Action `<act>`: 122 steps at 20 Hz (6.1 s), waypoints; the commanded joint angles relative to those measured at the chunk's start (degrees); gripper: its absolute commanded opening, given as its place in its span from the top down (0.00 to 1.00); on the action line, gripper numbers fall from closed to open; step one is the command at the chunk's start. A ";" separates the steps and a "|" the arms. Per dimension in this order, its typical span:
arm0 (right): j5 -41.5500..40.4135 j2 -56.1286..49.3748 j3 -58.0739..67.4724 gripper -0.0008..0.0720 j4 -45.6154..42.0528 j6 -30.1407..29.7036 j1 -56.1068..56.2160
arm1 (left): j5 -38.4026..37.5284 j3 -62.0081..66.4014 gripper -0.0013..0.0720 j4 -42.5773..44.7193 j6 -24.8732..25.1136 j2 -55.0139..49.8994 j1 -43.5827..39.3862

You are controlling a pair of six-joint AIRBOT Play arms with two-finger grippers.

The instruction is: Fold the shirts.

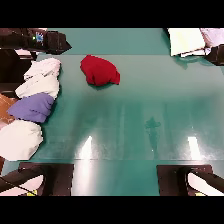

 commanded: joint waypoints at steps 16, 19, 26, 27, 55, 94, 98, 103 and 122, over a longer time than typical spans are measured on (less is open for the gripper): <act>-1.20 0.04 0.07 0.96 0.04 0.00 0.00 | 10.40 0.07 0.95 -0.48 -0.07 -0.24 0.00; -1.95 0.04 0.07 0.96 0.26 0.00 0.00 | 12.66 -0.22 0.23 -0.20 -0.61 -4.33 0.00; -1.95 0.04 0.04 0.96 0.26 0.02 0.00 | 16.94 -0.72 0.23 -6.78 -0.61 -28.06 0.00; -1.95 0.04 0.04 0.96 0.26 0.02 0.00 | 17.88 -0.72 0.23 -8.48 -0.61 -31.06 0.00; -8.68 14.21 0.07 0.96 3.28 0.04 0.00 | 4.63 15.67 0.95 12.63 3.96 -3.52 -14.71; 6.16 6.14 -18.93 0.96 6.34 2.40 0.00 | 2.36 5.09 0.95 -9.68 4.59 -33.44 3.15; -3.80 4.09 -43.87 0.21 21.40 1.22 0.68 | 1.97 10.12 0.95 -9.09 4.50 -33.44 3.13; -21.55 -9.25 -52.61 0.29 42.40 -9.42 12.11 | 0.74 10.05 0.95 -8.81 4.50 -33.44 3.13; -17.97 -8.15 -18.84 0.97 23.12 -7.91 14.47 | 0.94 13.31 0.95 2.54 4.68 -13.46 3.15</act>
